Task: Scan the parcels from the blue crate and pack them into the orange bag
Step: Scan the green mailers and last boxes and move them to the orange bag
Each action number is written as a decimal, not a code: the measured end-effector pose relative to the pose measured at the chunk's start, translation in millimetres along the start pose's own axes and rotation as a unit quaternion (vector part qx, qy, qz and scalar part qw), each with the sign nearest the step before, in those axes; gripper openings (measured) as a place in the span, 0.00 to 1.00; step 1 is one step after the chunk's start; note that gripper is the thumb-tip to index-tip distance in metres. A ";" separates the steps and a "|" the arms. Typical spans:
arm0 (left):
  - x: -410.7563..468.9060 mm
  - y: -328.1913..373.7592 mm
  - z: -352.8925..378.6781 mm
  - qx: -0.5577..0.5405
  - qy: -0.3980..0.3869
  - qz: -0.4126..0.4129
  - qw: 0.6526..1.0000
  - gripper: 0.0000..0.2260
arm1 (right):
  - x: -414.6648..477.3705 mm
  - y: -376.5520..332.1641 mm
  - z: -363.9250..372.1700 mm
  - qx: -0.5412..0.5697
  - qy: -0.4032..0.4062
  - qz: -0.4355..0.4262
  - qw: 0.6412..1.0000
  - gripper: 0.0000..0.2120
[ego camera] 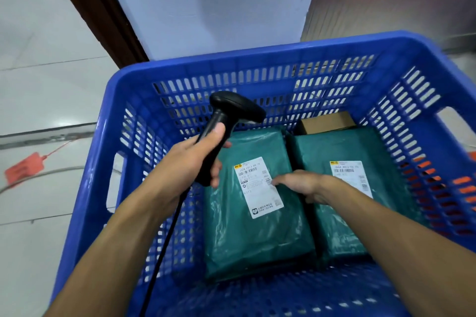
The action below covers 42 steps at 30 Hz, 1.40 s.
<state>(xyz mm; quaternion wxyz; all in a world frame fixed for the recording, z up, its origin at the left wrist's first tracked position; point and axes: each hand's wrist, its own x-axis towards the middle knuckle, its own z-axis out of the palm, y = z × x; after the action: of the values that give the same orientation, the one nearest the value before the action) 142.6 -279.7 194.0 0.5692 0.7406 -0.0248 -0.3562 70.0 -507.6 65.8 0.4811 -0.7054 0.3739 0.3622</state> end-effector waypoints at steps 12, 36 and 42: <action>-6.4 6.0 -14.6 -0.205 -0.157 0.117 0.959 0.18 | -1.8 -0.8 -2.8 -0.023 -0.008 0.006 1.000 0.24; 1.4 -3.0 -10.7 0.026 -0.015 -0.052 0.998 0.07 | -3.7 -1.6 -3.1 -0.016 -0.028 -0.002 0.999 0.13; 3.0 -2.9 -15.6 0.031 -0.030 -0.078 0.996 0.05 | 3.4 0.5 -3.5 -0.008 -0.029 -0.003 1.000 0.15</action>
<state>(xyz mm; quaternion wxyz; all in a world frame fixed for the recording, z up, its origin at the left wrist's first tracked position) 152.5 -267.1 191.5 0.5156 0.7465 0.0049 -0.4205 71.6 -511.7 63.6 0.4874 -0.6995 0.3548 0.3836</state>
